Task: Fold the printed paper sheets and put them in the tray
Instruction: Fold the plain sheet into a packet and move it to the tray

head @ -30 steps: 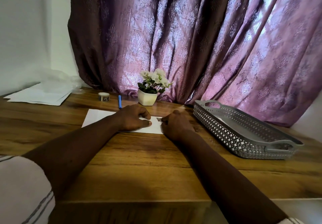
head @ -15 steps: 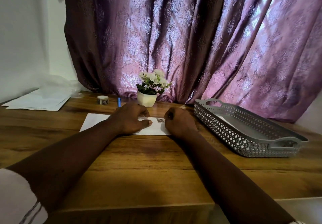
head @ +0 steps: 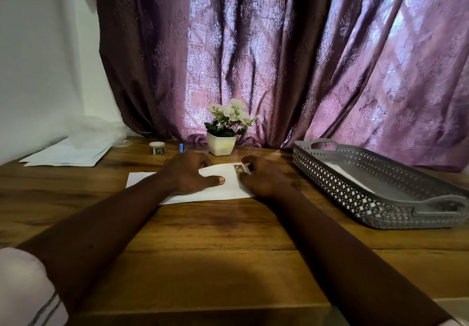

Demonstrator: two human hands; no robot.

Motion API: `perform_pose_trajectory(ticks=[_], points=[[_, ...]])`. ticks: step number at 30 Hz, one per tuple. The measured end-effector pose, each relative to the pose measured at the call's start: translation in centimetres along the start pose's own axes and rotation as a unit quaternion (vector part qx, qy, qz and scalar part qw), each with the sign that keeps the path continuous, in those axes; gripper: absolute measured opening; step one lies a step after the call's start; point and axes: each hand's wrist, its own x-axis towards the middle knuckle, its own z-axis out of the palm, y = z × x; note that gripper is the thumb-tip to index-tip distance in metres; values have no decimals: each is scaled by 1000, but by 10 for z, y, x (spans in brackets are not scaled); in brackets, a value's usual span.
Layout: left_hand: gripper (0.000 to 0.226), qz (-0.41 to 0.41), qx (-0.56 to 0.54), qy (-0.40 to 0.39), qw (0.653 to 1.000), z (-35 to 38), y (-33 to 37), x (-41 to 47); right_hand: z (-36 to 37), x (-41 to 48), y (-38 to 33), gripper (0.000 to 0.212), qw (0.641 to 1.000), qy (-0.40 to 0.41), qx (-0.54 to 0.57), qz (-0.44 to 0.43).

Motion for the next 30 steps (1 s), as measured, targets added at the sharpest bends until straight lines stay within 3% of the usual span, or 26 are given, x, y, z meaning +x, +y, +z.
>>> perform_pose_trajectory(ticks=[3,5,7,10,15,20,22,26,28,30], points=[[46,25,-36,28,999,0,0,-2,5,6,6,47,987,33,155,31],[32,52,-52,43,996,0,0,-2,5,7,8,34,964,55,257,43],[24,65,-59,55,995,-1,2,-4,2,6,7,21,937,69,340,50],[23,75,-54,74,993,0,0,-3,-2,5,7,22,913,45,402,56],[25,82,-53,72,993,1,3,-5,0,6,9,24,910,38,410,54],[8,103,15,94,990,-1,10,-6,-5,-4,-2,19,878,27,477,27],[19,120,72,142,980,-3,20,-8,-9,-15,-8,19,879,34,475,28],[53,210,97,235,944,-4,66,-28,-32,-32,-5,11,885,165,434,28],[59,269,93,245,927,5,92,-40,-53,-44,8,10,906,259,334,38],[64,320,93,224,916,14,107,-49,-77,-63,25,13,902,335,266,61]])
